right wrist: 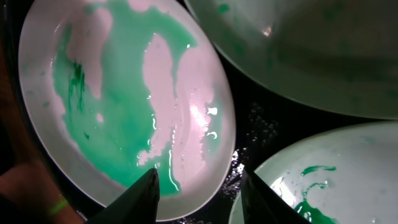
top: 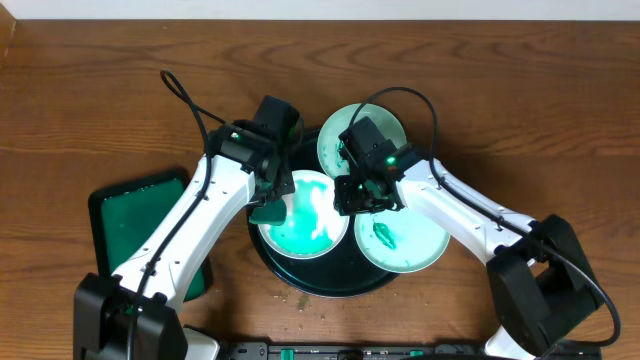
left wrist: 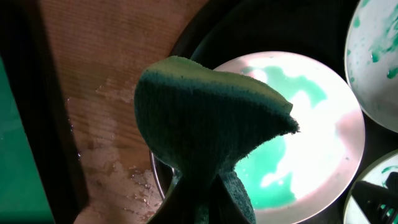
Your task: Clean dirty plates on tray and stack at the side
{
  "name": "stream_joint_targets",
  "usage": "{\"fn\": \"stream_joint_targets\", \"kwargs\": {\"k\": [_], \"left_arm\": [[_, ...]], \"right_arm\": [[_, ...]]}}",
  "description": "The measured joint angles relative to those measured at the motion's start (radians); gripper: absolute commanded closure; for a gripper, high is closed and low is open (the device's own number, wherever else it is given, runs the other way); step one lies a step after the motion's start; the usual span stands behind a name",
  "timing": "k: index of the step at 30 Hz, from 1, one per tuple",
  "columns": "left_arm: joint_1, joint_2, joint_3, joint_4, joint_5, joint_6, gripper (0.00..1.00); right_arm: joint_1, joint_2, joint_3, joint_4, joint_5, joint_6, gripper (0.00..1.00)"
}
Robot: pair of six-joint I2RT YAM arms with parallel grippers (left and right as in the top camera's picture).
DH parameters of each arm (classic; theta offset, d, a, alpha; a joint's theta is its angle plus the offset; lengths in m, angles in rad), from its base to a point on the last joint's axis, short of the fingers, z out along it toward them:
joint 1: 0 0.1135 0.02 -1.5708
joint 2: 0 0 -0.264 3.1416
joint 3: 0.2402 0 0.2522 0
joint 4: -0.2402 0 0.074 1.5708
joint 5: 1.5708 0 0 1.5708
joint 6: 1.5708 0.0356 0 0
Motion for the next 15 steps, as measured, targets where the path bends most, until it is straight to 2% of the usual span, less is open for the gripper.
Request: {"fn": "stream_joint_targets", "kwargs": {"k": [15], "left_arm": [[0.000,0.000,0.000,0.000,0.000,0.004,0.93]], "right_arm": [[0.001,0.111,0.000,0.062,-0.004,0.007,0.62]]}}
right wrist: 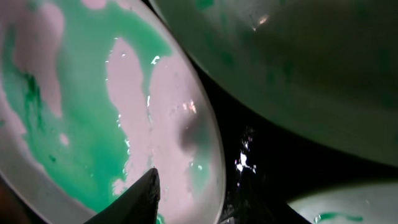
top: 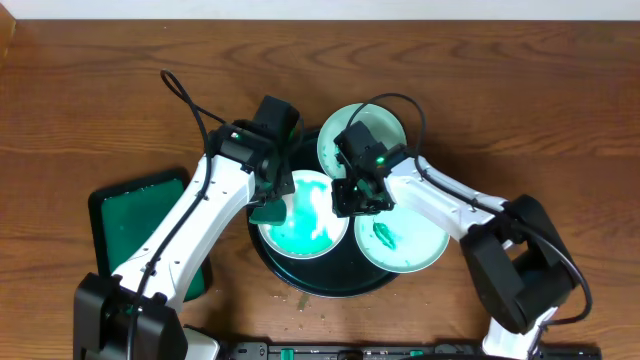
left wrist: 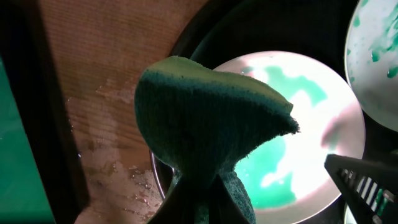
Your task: Clean dirty plates on tray and stack at the side
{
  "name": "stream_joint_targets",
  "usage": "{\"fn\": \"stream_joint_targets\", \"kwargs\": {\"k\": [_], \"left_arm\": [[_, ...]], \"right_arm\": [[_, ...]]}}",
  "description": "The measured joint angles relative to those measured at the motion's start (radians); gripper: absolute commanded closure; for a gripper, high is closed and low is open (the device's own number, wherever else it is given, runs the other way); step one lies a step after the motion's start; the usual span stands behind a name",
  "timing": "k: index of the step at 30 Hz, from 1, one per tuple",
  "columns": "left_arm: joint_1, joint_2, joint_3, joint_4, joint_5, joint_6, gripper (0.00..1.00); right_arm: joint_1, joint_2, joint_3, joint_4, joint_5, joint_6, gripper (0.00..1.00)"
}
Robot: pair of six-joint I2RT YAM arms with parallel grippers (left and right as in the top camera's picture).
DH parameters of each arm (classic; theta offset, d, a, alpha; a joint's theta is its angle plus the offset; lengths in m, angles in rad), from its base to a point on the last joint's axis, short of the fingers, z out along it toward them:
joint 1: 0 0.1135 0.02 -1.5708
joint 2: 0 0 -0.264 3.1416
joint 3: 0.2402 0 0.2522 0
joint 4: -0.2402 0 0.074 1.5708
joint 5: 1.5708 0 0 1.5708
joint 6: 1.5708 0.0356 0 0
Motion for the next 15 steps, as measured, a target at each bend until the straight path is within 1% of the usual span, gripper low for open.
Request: {"fn": "stream_joint_targets", "kwargs": {"k": [4,5,8,9,15], "left_arm": [[0.000,0.000,0.000,0.000,0.000,0.000,0.93],[0.000,0.000,0.000,0.000,0.000,0.000,0.93],[0.000,0.000,0.000,0.000,0.000,0.000,0.93],[0.000,0.000,0.000,0.000,0.000,0.000,0.93],[0.000,0.000,0.000,0.000,0.000,0.000,0.93]], "right_arm": [[0.000,0.016,0.000,0.024,0.000,0.001,0.70],[0.000,0.023,0.000,0.032,0.000,0.003,0.75],[0.000,0.033,0.001,0.041,0.003,0.002,0.94],[0.000,0.039,0.002,0.038,0.012,0.004,0.99],[-0.001,0.040,0.002,0.037,0.019,0.018,0.99]]}}
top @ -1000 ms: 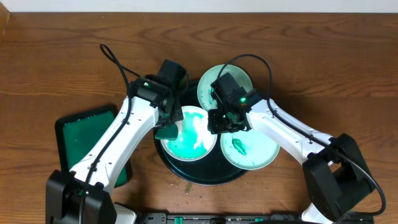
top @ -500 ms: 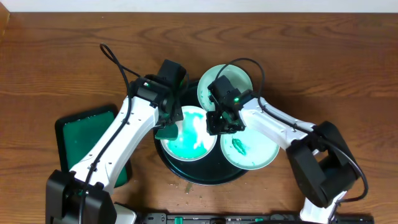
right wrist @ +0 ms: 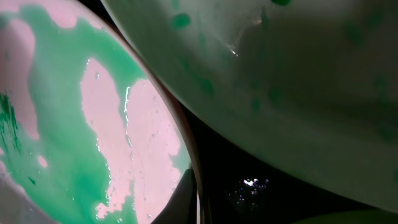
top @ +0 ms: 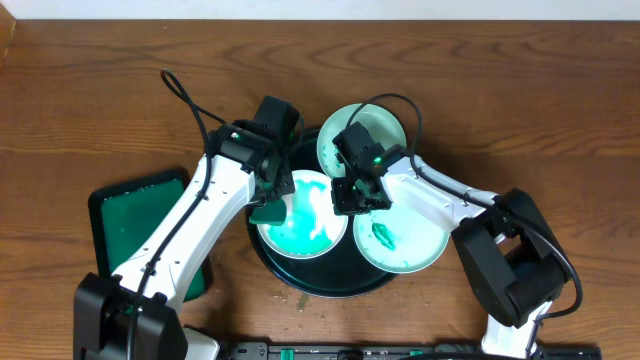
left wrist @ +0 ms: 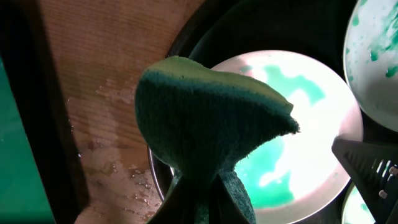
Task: Clean dirty plates on tray and stack at the side
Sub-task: 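Scrub the left white plate with the sponge while right gripper holds it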
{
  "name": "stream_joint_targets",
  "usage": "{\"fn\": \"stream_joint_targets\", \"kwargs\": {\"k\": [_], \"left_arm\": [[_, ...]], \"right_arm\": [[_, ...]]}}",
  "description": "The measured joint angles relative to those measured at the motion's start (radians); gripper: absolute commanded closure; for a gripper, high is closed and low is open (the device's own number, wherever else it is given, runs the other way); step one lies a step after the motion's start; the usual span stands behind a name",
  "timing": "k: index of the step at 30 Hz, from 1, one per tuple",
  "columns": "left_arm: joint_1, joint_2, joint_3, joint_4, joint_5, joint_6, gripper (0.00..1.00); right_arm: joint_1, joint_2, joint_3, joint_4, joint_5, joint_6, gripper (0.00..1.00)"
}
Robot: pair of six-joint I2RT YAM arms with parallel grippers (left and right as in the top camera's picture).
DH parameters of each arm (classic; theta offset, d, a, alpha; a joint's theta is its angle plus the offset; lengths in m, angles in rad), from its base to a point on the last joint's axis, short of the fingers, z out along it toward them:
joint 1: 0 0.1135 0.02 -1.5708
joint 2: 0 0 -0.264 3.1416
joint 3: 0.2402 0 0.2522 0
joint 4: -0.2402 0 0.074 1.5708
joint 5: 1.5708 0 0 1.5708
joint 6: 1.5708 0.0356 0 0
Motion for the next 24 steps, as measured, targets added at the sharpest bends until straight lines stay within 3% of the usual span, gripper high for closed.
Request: {"fn": "stream_joint_targets", "kwargs": {"k": [12,24], "left_arm": [[0.000,0.021,-0.031,0.084,0.055,0.035,0.93],[0.000,0.240,-0.095,0.208,0.180,0.053,0.93]], "right_arm": [[0.000,0.000,0.000,0.000,0.000,0.001,0.99],[0.000,0.000,0.000,-0.001,0.000,0.001,0.99]]}}
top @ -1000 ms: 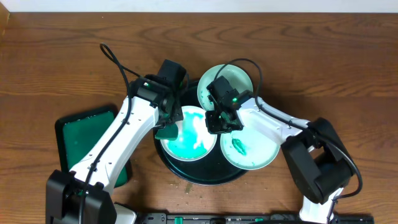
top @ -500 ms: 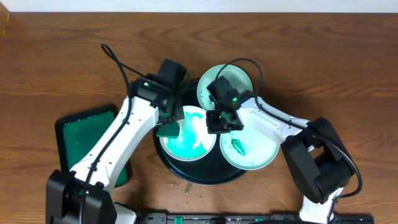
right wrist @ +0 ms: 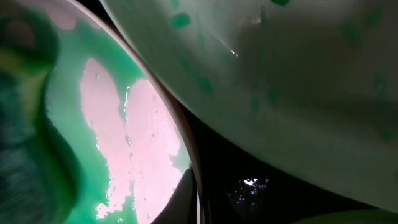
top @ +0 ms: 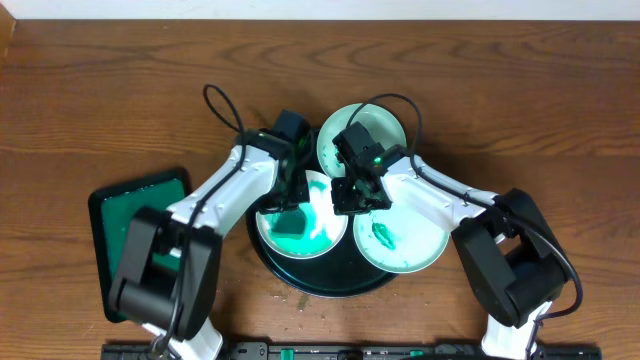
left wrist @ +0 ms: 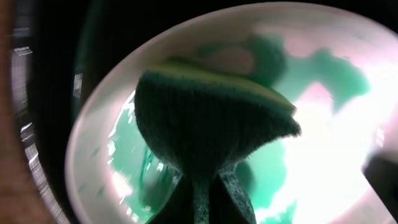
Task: Clean dirty plates on tray and stack at the side
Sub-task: 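Scrub the left white plate with the sponge while right gripper holds it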
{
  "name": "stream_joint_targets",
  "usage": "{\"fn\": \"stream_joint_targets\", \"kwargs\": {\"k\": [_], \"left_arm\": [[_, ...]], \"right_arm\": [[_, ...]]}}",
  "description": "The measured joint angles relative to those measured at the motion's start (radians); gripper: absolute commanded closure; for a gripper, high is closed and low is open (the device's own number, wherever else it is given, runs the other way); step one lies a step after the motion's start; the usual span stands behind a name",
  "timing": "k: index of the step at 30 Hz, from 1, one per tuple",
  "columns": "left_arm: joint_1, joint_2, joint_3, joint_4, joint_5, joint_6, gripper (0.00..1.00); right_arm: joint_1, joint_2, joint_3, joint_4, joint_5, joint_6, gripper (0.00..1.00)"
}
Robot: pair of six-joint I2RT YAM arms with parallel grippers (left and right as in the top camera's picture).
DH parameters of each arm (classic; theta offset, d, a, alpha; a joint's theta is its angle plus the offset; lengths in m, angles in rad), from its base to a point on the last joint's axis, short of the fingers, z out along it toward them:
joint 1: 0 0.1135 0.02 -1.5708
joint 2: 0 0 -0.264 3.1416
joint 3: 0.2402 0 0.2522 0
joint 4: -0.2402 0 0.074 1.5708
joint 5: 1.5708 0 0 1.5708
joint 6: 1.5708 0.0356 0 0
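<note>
A white plate (top: pixel 318 232) smeared with green liquid lies at the left of the round black tray (top: pixel 325 282). My left gripper (top: pixel 290 196) is shut on a dark green sponge (left wrist: pixel 211 124), which is pressed down on the plate's (left wrist: pixel 329 130) left half. My right gripper (top: pixel 350 198) is shut on the plate's right rim (right wrist: pixel 186 155); one finger lies on the inside, the other is hidden beneath. The sponge (right wrist: pixel 25 124) shows blurred at the left of the right wrist view.
Two more green-stained plates lie on the tray, one at the back (top: pixel 385 125) and one at the right (top: pixel 410 245). A green basin (top: pixel 125 215) stands on the wooden table at the left. Drops of water lie on the table by the tray's front.
My left gripper has moved right with the sponge, from beside the plate's left edge onto the plate. The right gripper has stayed shut on the plate's right rim.
My right gripper stood open above the smeared plate's right rim, then lower at the rim, then shut on it. The left gripper held the sponge at the plate's left edge through all of that, and now the sponge lies on the plate.
</note>
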Motion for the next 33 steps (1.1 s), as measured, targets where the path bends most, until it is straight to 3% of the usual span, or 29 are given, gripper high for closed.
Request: {"fn": "stream_joint_targets", "kwargs": {"k": [20,33], "left_arm": [[0.085,0.058,0.004,0.022,0.156,0.153,0.93],[0.077,0.060,0.024,-0.056,-0.059,0.042,0.93]], "right_arm": [[0.000,0.000,0.001,-0.003,0.001,0.000,0.99],[0.010,0.010,0.006,0.008,-0.037,0.005,0.99]]}}
